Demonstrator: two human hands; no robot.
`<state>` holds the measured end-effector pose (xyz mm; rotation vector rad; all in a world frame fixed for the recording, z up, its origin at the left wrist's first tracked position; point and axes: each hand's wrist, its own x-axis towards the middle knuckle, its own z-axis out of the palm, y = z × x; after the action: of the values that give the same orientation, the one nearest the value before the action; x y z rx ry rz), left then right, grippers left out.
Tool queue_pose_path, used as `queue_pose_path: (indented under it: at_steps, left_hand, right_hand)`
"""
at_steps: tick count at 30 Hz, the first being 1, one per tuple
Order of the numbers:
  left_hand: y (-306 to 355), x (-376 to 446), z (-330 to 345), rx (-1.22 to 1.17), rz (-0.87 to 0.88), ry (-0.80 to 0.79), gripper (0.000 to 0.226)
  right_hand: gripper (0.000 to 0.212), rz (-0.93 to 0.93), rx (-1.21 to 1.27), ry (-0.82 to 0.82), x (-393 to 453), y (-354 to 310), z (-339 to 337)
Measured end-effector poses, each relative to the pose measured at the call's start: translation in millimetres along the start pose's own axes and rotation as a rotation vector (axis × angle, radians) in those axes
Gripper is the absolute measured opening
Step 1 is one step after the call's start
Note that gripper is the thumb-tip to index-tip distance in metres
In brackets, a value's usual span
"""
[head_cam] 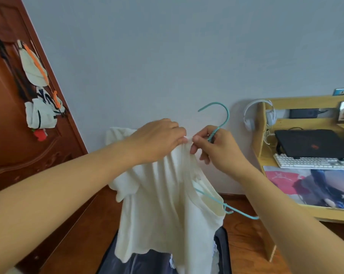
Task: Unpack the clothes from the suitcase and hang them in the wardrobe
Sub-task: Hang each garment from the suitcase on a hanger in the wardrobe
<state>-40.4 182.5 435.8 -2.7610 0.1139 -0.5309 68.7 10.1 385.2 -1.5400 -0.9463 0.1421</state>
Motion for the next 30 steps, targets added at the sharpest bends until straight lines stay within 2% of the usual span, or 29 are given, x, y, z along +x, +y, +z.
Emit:
queue_pose_path:
  at_steps: [1, 2, 3, 4, 5, 7, 9, 10, 12, 13, 15, 17, 19, 22, 24, 25, 27, 30]
  left_hand:
    - [-3, 3, 0, -0.024, -0.009, -0.037, 0.046]
    - [-6, 5, 1, -0.052, -0.035, -0.062, 0.039]
    - [-12, 5, 1, -0.091, -0.083, -0.056, 0.033]
    - [-18, 4, 2, -0.133, -0.141, -0.029, 0.030]
    - [-25, 0, 1, -0.174, -0.196, 0.012, 0.029]
    - [-36, -9, -3, -0.228, -0.256, 0.114, 0.033]
    - [-41, -16, -8, -0.226, -0.239, 0.168, 0.037]
    - [-43, -19, -12, -0.225, -0.229, 0.182, 0.037]
    - [-48, -26, -16, -0.221, -0.218, 0.199, 0.036]
    - [-54, -32, -18, -0.209, -0.226, 0.211, 0.036]
    - [-70, -46, -21, -0.194, -0.261, 0.244, 0.035]
    - [-82, -60, -24, -0.258, -0.294, 0.248, 0.034]
    - [-87, -67, -26, -0.316, -0.275, 0.226, 0.034]
    - [-81, -66, -28, -0.272, -0.217, 0.190, 0.033]
    - [-79, -67, -30, -0.228, -0.210, 0.184, 0.033]
    - [-83, -69, -32, -0.192, -0.219, 0.196, 0.034]
    - [-101, -80, -37, -0.095, -0.285, 0.218, 0.037]
    - [-137, -117, -39, 0.044, -0.394, 0.165, 0.046]
  right_hand:
    - [0.009, -0.003, -0.042, 0.091, 0, 3, 3]
    - [0.008, -0.041, -0.122, 0.261, -2, 10, 7]
    - [0.007, -0.114, -0.208, 0.450, -11, 19, 13]
    - [0.006, -0.214, -0.268, 0.566, -27, 28, 21]
    - [0.008, -0.280, -0.304, 0.563, -47, 40, 32]
    - [0.023, -0.234, -0.324, 0.299, -78, 69, 53]
    - [0.043, -0.055, -0.319, 0.025, -82, 100, 64]
    - [0.047, 0.005, -0.327, -0.067, -77, 111, 65]
    - [0.042, -0.064, -0.437, -0.170, -65, 124, 64]
    - [0.040, -0.109, -0.487, -0.203, -62, 125, 62]
    - [0.050, -0.165, -0.491, -0.214, -58, 132, 57]
    - [0.064, -0.229, -0.405, -0.190, -51, 125, 55]
    - [0.069, -0.230, -0.256, -0.230, -39, 103, 66]
    - [0.056, -0.171, 0.045, -0.355, -29, 56, 97]
    - [0.041, -0.101, 0.157, -0.399, -29, 41, 110]
    - [0.033, -0.088, 0.151, -0.398, -31, 40, 113]
    - [0.016, -0.121, -0.016, -0.384, -40, 62, 105]
    - [0.015, -0.327, -0.439, -0.311, -51, 104, 65]
